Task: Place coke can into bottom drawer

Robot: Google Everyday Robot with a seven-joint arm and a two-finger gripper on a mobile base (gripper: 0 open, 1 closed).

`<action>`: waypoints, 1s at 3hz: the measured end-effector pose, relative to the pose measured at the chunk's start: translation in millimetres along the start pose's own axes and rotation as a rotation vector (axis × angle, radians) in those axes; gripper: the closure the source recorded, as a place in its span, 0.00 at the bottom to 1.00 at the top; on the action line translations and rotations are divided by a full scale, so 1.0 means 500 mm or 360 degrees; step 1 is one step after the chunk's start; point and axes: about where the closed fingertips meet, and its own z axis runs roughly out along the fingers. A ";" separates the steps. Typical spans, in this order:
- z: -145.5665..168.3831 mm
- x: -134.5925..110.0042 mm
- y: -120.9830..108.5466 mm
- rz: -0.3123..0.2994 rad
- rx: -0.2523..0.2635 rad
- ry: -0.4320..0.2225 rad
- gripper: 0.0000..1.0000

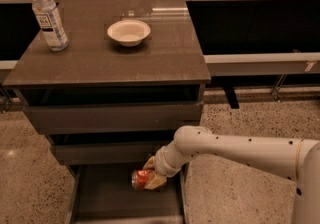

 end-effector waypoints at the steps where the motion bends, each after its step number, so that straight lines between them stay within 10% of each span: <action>1: 0.013 0.003 0.007 -0.0015 -0.0019 -0.0008 1.00; 2: 0.040 0.008 0.003 -0.0009 -0.0073 0.0043 1.00; 3: 0.172 0.117 -0.008 0.0119 -0.0160 0.0176 1.00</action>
Offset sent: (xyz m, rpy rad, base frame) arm 0.0019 0.0134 -0.0333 -0.0812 0.0638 0.0493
